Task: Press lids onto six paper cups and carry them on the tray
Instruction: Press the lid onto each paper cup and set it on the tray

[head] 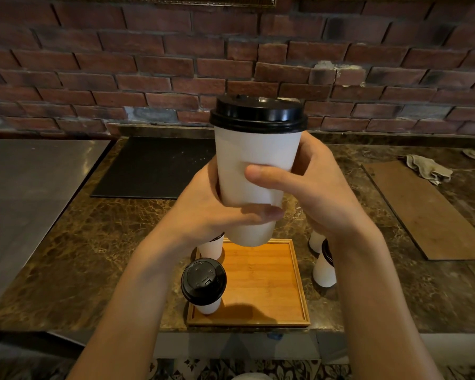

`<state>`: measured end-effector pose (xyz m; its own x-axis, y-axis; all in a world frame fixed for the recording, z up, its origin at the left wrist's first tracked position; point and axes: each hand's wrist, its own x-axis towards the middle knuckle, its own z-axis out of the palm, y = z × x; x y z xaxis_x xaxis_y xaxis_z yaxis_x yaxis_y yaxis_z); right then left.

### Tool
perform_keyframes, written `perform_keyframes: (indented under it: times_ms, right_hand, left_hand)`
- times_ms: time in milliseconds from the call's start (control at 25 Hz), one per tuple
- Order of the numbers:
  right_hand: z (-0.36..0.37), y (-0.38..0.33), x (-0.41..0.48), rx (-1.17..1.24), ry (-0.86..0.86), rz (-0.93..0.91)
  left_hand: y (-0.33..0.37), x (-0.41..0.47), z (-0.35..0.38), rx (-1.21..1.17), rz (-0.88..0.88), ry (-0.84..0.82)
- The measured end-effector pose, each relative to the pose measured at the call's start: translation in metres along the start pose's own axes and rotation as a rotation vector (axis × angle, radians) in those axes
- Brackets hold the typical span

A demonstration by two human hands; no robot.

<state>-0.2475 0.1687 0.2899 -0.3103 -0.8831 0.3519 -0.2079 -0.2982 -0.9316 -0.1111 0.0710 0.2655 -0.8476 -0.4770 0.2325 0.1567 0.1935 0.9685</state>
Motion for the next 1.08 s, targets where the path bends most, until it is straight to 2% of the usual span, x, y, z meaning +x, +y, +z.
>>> perform_keyframes:
  times_ms: [400,600,800,1080]
  right_hand:
    - [-0.006,0.006,-0.001,0.086,-0.086,0.078]
    - [-0.006,0.005,-0.001,0.066,-0.102,0.085]
    - [-0.001,0.002,-0.002,0.035,-0.063,0.093]
    - [0.004,0.002,-0.001,-0.092,0.041,0.076]
  left_hand:
    - [0.001,-0.005,-0.004,0.017,0.011,-0.073]
    - [-0.002,-0.004,-0.004,0.013,0.009,-0.056]
    - [-0.004,-0.004,-0.005,-0.008,0.000,-0.020]
    - [-0.007,-0.001,-0.004,0.089,0.026,0.078]
